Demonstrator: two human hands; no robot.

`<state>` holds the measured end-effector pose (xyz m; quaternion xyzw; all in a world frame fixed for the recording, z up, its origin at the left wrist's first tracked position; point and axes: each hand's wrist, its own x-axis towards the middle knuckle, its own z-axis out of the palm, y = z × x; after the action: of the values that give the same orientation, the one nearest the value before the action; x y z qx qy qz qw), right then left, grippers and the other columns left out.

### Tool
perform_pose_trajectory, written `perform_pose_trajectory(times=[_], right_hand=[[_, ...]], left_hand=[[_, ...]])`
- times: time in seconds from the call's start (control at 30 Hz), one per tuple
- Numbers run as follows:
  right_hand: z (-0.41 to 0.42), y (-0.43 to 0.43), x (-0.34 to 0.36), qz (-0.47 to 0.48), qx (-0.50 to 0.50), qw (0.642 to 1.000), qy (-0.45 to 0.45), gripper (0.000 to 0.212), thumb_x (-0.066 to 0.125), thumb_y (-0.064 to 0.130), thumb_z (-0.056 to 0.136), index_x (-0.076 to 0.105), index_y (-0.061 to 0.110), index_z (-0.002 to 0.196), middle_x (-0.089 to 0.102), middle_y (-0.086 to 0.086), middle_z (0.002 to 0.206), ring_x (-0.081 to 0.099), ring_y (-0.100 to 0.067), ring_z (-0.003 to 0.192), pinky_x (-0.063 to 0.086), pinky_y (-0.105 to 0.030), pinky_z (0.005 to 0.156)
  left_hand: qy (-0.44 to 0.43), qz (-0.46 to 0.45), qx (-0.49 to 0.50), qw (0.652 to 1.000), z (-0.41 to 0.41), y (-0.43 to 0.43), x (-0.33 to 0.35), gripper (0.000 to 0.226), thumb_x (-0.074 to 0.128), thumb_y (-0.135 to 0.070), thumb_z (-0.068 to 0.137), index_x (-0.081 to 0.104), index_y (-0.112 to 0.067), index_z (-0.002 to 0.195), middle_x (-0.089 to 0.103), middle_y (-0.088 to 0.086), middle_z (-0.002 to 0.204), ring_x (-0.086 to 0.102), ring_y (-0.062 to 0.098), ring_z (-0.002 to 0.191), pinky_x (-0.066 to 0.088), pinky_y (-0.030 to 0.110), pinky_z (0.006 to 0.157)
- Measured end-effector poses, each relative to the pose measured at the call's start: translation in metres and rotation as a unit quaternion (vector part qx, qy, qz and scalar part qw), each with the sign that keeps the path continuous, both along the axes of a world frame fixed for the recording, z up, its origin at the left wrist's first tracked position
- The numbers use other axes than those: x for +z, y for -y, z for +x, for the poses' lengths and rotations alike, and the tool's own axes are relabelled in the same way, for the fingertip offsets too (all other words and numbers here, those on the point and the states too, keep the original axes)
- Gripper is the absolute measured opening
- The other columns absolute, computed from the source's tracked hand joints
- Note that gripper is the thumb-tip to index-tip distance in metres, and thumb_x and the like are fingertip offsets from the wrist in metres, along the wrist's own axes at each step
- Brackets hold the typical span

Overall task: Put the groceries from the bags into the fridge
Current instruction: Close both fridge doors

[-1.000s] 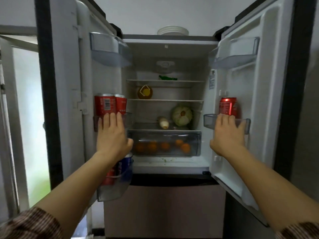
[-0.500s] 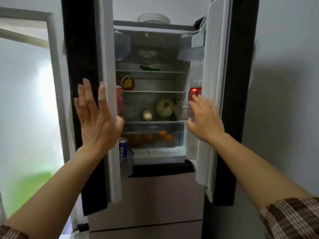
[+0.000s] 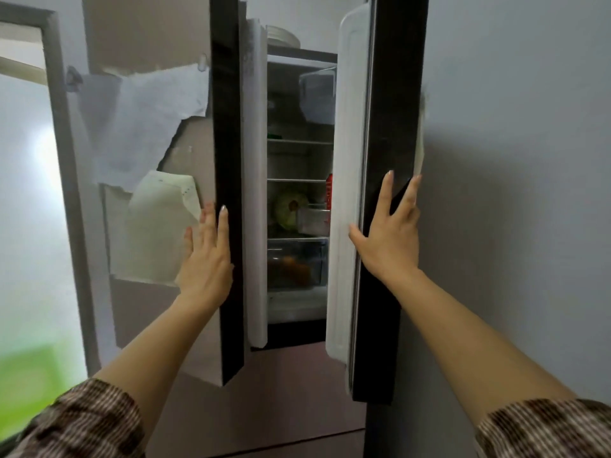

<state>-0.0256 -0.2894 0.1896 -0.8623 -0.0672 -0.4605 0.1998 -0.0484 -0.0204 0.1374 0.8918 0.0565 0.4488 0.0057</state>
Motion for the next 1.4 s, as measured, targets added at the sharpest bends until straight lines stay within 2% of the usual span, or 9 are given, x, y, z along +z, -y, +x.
perform_pose_trajectory(times=[0.23,0.37,0.43,0.6,0.83,1.0,1.13,1.3,1.4], right_hand=[[0.011,-0.014,-0.008,-0.041,0.013,0.999,0.027,0.1,0.049,0.062,0.089,-0.018,0.02,0.15,-0.029,-0.02,0.153,0.021,-0.042,0.141,0.043,-0.046,0.105],[0.026,-0.023,-0.014,-0.056,0.025,0.995,0.081,0.099,0.051,0.063,0.087,-0.008,0.019,0.152,-0.022,-0.017,0.153,0.022,-0.042,0.139,0.036,-0.049,0.107],[0.035,-0.03,-0.018,-0.055,0.023,0.992,0.115,0.097,0.053,0.063,0.087,0.001,0.015,0.153,-0.015,-0.019,0.154,0.023,-0.042,0.138,0.036,-0.049,0.106],[0.05,-0.061,-0.024,-0.059,0.014,0.988,0.144,0.085,0.051,0.055,0.091,0.013,0.01,0.153,-0.006,-0.021,0.154,0.03,-0.044,0.135,0.036,-0.051,0.105],[0.068,-0.117,-0.042,-0.118,0.103,0.985,0.074,0.082,0.05,0.03,0.097,-0.008,0.004,0.149,0.002,-0.026,0.158,0.001,-0.034,0.146,0.014,-0.043,0.117],[0.084,-0.146,-0.039,-0.112,0.139,0.983,0.039,0.061,0.041,0.017,0.101,0.011,-0.007,0.148,0.009,-0.026,0.157,0.008,-0.035,0.147,0.017,-0.041,0.12],[0.102,-0.161,-0.03,-0.148,0.152,0.977,-0.031,0.057,0.029,0.009,0.101,0.003,-0.001,0.151,-0.003,-0.018,0.16,-0.004,-0.025,0.149,0.009,-0.032,0.12],[0.123,-0.175,-0.031,-0.16,0.134,0.976,-0.068,0.067,0.033,0.001,0.096,-0.002,0.006,0.153,-0.012,-0.009,0.161,-0.011,-0.02,0.148,0.029,-0.028,0.111],[0.132,-0.18,-0.026,-0.187,0.119,0.971,-0.092,0.072,0.036,-0.003,0.094,-0.005,0.007,0.152,-0.017,-0.008,0.16,-0.014,-0.02,0.148,0.038,-0.031,0.105]], left_hand=[[-0.112,0.11,0.055,0.986,0.056,0.008,-0.009,0.084,0.049,-0.013,0.092,-0.013,-0.003,0.148,-0.016,0.016,0.158,-0.019,0.031,0.144,-0.007,0.047,0.117],[-0.19,0.14,0.054,0.97,0.086,-0.003,-0.018,0.063,0.042,-0.025,0.097,0.014,-0.009,0.152,-0.013,0.013,0.159,-0.022,0.034,0.143,-0.008,0.048,0.115],[-0.189,0.15,0.053,0.969,0.098,-0.008,-0.032,0.056,0.042,-0.027,0.097,0.028,-0.012,0.149,-0.016,0.013,0.158,-0.02,0.034,0.143,-0.003,0.048,0.117],[-0.151,0.163,0.038,0.974,0.111,-0.013,-0.051,0.051,0.044,-0.029,0.096,0.038,-0.015,0.145,-0.03,0.014,0.15,-0.024,0.029,0.141,0.004,0.044,0.118],[-0.142,0.174,-0.018,0.974,0.106,-0.035,-0.045,0.049,0.052,-0.025,0.092,0.047,-0.016,0.14,-0.026,0.004,0.151,-0.009,0.026,0.147,0.007,0.046,0.117],[-0.16,0.183,-0.015,0.97,0.104,-0.038,-0.045,0.052,0.049,-0.027,0.094,0.039,-0.016,0.144,-0.031,0.006,0.148,-0.015,0.026,0.146,0.002,0.045,0.117],[-0.167,0.182,-0.018,0.969,0.102,-0.037,-0.044,0.05,0.045,-0.023,0.096,0.038,-0.014,0.144,-0.03,0.006,0.15,-0.015,0.027,0.146,0.0,0.044,0.118],[-0.179,0.179,-0.016,0.967,0.101,-0.039,-0.042,0.048,0.039,-0.02,0.098,0.036,-0.012,0.145,-0.03,0.006,0.153,-0.017,0.028,0.146,0.0,0.046,0.118],[-0.173,0.161,-0.02,0.972,0.106,-0.04,-0.045,0.056,0.039,-0.02,0.097,0.023,-0.011,0.151,-0.035,0.004,0.147,-0.018,0.028,0.145,-0.001,0.046,0.118]])
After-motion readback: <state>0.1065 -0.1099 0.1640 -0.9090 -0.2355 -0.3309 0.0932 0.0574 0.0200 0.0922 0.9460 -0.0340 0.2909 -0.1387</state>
